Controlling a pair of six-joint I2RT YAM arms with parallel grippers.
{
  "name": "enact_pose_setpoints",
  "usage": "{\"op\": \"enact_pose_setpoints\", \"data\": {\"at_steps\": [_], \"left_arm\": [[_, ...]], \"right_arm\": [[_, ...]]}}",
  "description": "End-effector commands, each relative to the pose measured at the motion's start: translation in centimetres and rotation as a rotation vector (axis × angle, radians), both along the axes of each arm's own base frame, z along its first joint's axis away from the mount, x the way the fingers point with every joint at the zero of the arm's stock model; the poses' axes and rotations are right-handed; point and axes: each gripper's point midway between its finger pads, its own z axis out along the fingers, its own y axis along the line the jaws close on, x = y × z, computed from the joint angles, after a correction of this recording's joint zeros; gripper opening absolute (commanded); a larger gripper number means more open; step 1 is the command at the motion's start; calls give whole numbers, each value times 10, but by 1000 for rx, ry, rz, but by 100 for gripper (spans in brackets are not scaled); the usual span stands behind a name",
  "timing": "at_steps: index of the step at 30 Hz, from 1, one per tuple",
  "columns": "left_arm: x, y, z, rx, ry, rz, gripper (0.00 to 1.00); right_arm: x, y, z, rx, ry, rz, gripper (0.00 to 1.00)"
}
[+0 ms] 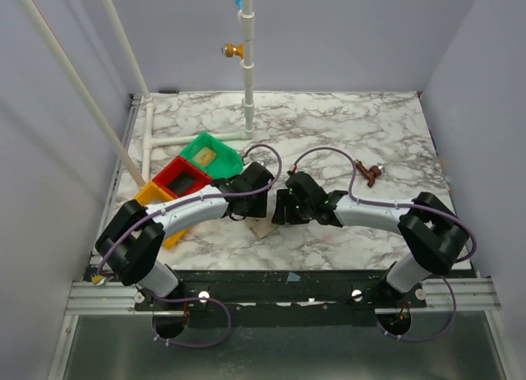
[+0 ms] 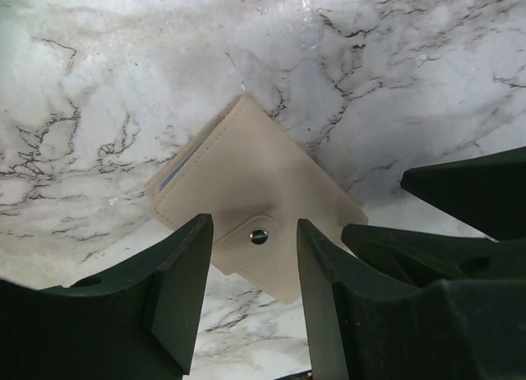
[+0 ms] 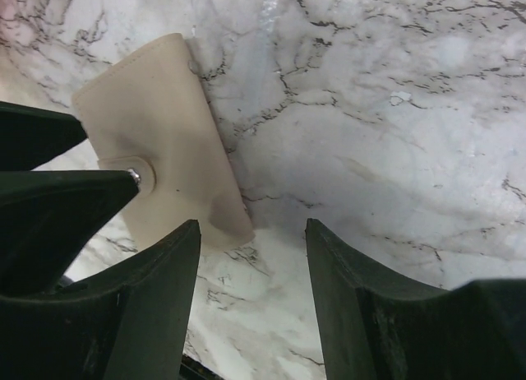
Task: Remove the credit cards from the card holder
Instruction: Open the card holder at the center of the board.
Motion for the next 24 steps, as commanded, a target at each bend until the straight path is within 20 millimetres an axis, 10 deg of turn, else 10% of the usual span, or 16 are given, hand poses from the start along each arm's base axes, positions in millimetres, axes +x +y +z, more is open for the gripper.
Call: {"op": "enact_pose_setpoints", "data": {"at_steps": [1,19,24], "left_arm": [[1,2,-8,66,-2,-9,47],[-9,6,-36,215,23,-46,32],[-11,9,-37,249,17,-48,24]], "right_arm": [[-5,12,4,72,17,29,59],[-22,-1,-42,15,131,-12,36],[-23,-8,-51,-18,144,-41,10]]}}
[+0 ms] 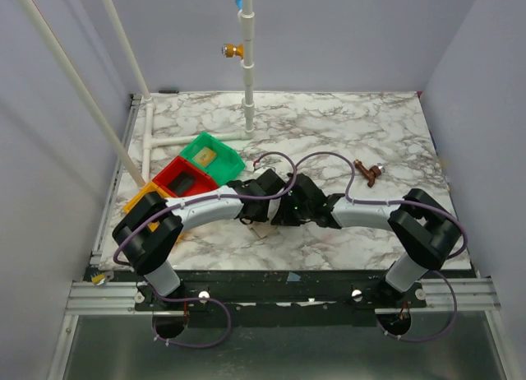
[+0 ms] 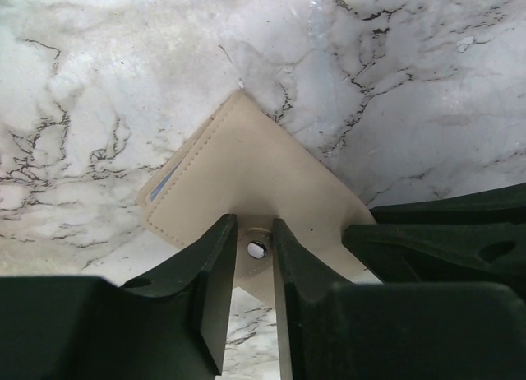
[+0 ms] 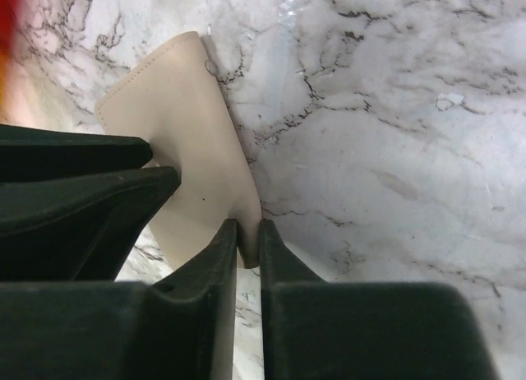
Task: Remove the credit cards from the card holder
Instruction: Open the card holder at the center of the board.
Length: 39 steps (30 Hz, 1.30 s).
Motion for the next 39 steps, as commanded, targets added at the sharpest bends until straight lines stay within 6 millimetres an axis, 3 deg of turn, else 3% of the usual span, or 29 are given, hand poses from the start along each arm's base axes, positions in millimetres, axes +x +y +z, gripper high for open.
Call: {"op": "enact_pose_setpoints", "data": {"at_steps": [1,3,8,16,21,26,29,33,39], "left_arm": [[-6,12,-8,84,9,-3,21],[-5,15,-4,90,-4,3,15],[-3,18,10,77,-36,11,1],[1,21,36,-8,-77,37,0],[-2,27,50,-76,-96,62,0],[-3,26,91,-195,-186,55,0],[-1,22,122,-260,-244,26,0],[-1,13,144,-310,-263,-12,0],[-1,3,142,-336,-243,-31,0]], "right_arm": [[-17,-29,-41,-135,89,-33,7],[-17,-31,-43,-149,94,-44,1],[-14,-40,-48,-195,97,-91,1],[-11,-53,-50,-231,88,-174,1],[-10,-57,-39,-214,64,-196,2],[-4,-51,-10,-169,-15,-143,37],[3,-48,10,-154,-67,-129,52],[13,-47,32,-153,-121,-134,59],[22,-43,52,-139,-158,-148,60]]}}
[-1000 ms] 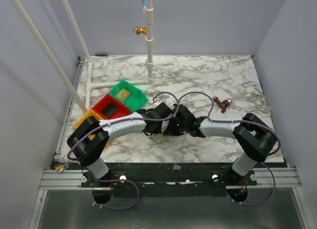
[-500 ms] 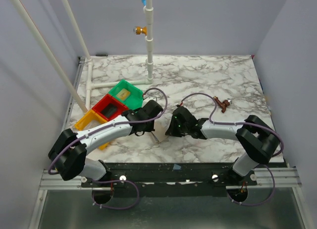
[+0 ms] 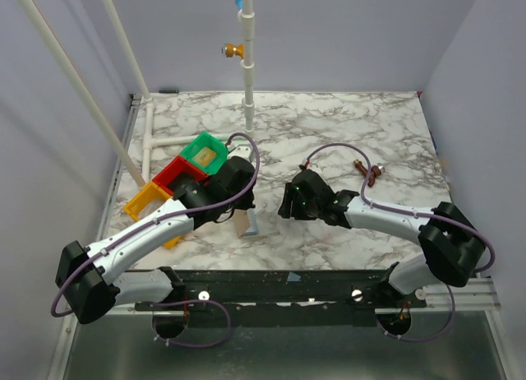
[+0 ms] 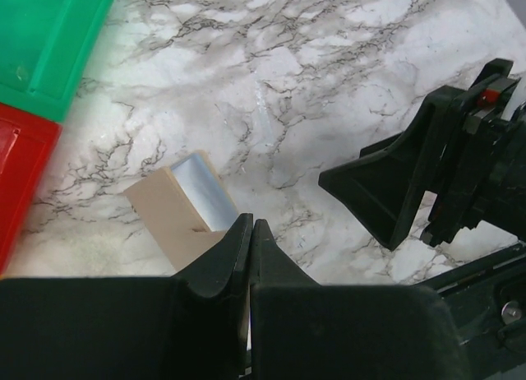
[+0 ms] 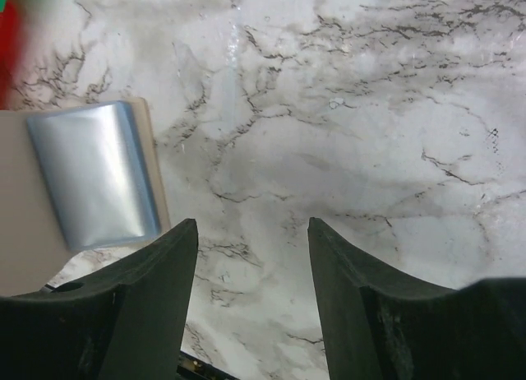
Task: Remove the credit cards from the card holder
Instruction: Open the card holder at the center of the board.
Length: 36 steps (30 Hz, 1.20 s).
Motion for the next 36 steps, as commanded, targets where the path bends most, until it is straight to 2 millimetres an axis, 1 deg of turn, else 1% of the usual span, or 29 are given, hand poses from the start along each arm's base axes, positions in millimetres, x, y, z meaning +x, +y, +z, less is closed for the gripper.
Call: {"op": "enact_pose_setpoints", "data": {"at_steps": [1,3,6,8,10,12,15,16,21,25,27,29,33,36], "left_arm": [[-1,-14,4,-43,11,-47,0],[-2,-19,5,-73,8,-61,0],[-3,-24,8,-133,-10,-73,0],[-4,-28,8,-203,-6,-85,0],[-4,-26,3,-259,14,-76,0],[-2,-16,-7,-263,32,-46,0],[-5,1,-26,-234,69,-3,0],[-8,6,-34,-221,84,6,0],[-22,37,-58,-127,138,88,0],[-32,54,-79,-61,194,145,0],[-35,57,-90,-39,221,156,0],[-36,55,-100,-34,240,158,0],[-36,51,-119,-16,279,162,0],[-34,40,-126,-11,288,140,0]], "right_arm": [[8,-1,18,-10,-49,3,60],[5,2,18,13,-42,14,60],[4,1,15,19,-43,10,60],[1,1,10,19,-35,18,60],[-1,0,5,15,-24,23,59],[-3,-1,-1,8,-13,27,59],[-5,0,-6,9,-4,38,59],[-6,0,-8,7,0,40,59],[-6,3,-8,6,-6,57,59],[-8,12,-9,6,-2,83,58],[-10,17,-10,0,-1,97,57],[-11,20,-11,-8,-2,98,56],[-9,14,-10,-26,-11,68,53],[-9,8,-11,-45,-12,49,52]]}}
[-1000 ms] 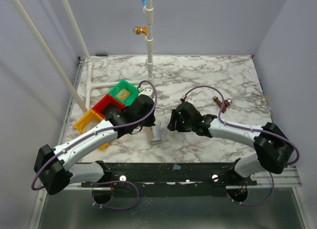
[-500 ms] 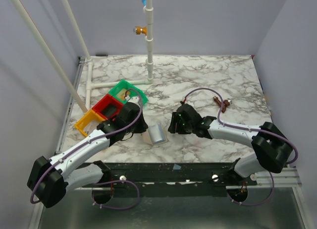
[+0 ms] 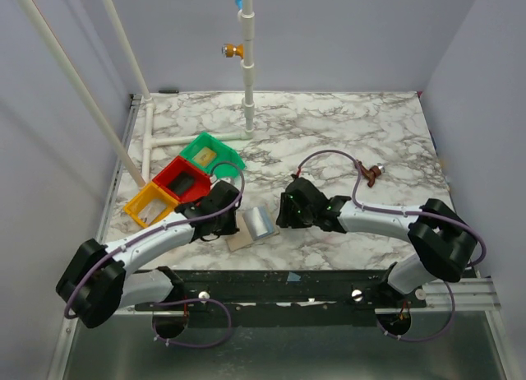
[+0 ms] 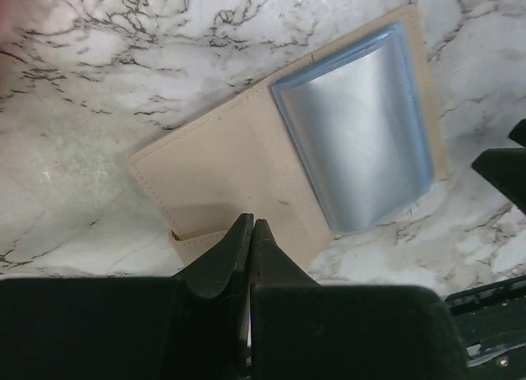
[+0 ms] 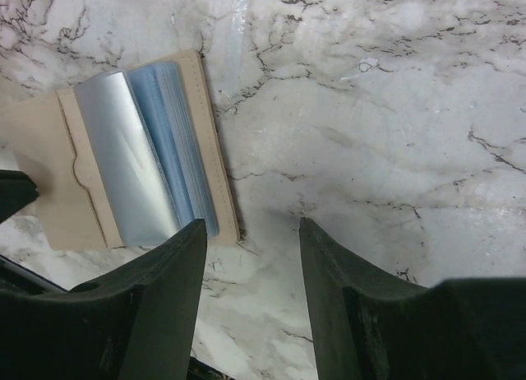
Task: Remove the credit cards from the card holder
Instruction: Open the card holder at the center of the board, then remove the credit card from the card holder.
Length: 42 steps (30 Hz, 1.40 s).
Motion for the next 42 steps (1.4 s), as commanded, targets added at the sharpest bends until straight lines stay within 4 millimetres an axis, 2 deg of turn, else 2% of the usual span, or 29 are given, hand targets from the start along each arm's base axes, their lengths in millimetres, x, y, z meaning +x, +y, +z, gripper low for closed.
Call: {"op": "enact_pose_setpoints", "data": {"at_steps": [1,5,12,17,20,28,42], "left_arm": [[8,-15,-10,2,3,0,0],[19,-34,-12,4,0,-36,0],[54,-68,-5,29,-52,-139,0],[65,-82,-4,28,-61,-183,0],[63,-81,-8,37,-41,-175,0],[47,-68,-17,41,5,-144,0],[40,-69,-18,1,13,-139,0]], "right_arm": [[7,-5,7,-19,-35,-36,52],[8,-13,12,-38,-53,-61,52],[11,-27,16,-72,-85,-96,51],[14,-27,20,-71,-97,-107,35],[17,-26,19,-87,-96,-111,26],[22,-15,4,-114,-59,-100,20],[30,9,5,-82,-52,-42,19]]}}
